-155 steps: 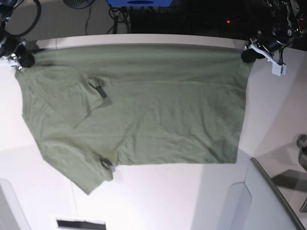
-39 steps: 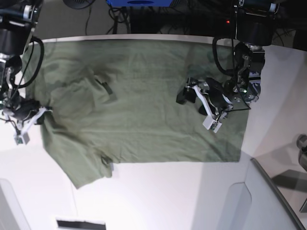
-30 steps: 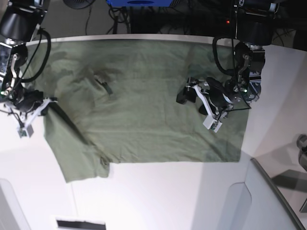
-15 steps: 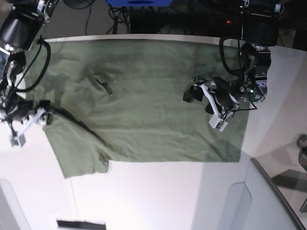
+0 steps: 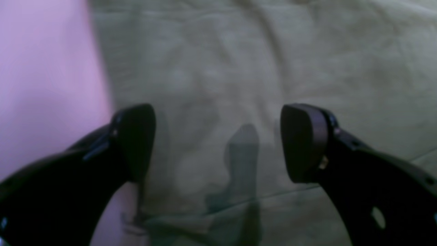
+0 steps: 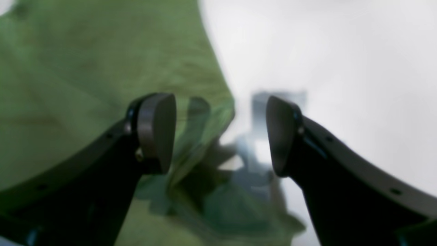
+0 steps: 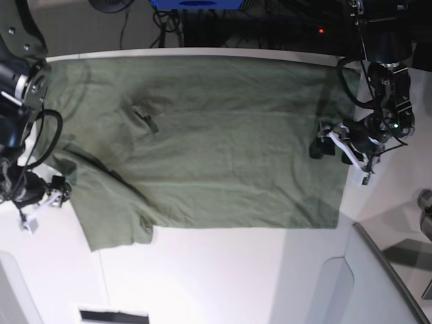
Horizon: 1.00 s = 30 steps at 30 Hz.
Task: Layout the t-shirt on the table in an organized manner, then fold the t-shirt properly
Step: 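Grasp the side edges with both grippers and pull them apart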
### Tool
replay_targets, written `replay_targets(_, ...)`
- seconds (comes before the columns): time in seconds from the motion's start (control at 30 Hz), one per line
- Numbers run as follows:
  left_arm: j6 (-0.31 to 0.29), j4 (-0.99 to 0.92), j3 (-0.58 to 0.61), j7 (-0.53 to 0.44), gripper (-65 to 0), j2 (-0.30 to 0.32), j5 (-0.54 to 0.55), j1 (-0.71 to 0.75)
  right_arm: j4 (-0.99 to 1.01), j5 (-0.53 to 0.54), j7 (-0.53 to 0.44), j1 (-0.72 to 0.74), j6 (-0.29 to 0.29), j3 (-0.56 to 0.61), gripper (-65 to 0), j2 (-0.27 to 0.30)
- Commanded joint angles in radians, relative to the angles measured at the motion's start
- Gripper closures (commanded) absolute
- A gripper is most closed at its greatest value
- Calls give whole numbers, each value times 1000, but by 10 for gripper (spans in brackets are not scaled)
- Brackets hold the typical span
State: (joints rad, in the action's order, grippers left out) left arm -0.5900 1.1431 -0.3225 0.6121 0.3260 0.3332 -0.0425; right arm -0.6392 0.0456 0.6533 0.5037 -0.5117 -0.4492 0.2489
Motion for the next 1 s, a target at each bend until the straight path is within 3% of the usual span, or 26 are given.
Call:
replay_targets(0.0, -3, 15, -4, -19, -546, 15, 13, -15, 22, -6, -28, 39, -9, -1, -384, 10)
replay_targets(0.17, -3, 15, -4, -19, -546, 23, 19, -13, 117, -43, -73, 65, -6, -4, -381, 5)
replay_targets(0.33, -3, 15, -4, -19, -546, 23, 19, -13, 132, -42, -86, 48, 71, 0, -380, 5)
replay_targets(0.63, -3, 13, -4, -19, -546, 28, 19, -13, 132, -42, -80, 42, 71, 0, -369, -1)
replay_targets(0.7, -3, 13, -4, -19, -546, 28, 17, -13, 132, -42, -80, 43, 71, 0, -299, -12)
replay_targets(0.83, -3, 12, -5, -19, -546, 29, 14, -13, 127, -42, -80, 46, 71, 0, -8, -16)
replay_targets(0.97, -3, 10, -5, -19, -546, 43, 16, -13, 124, -42, -86, 57, 71, 2, -2, -18)
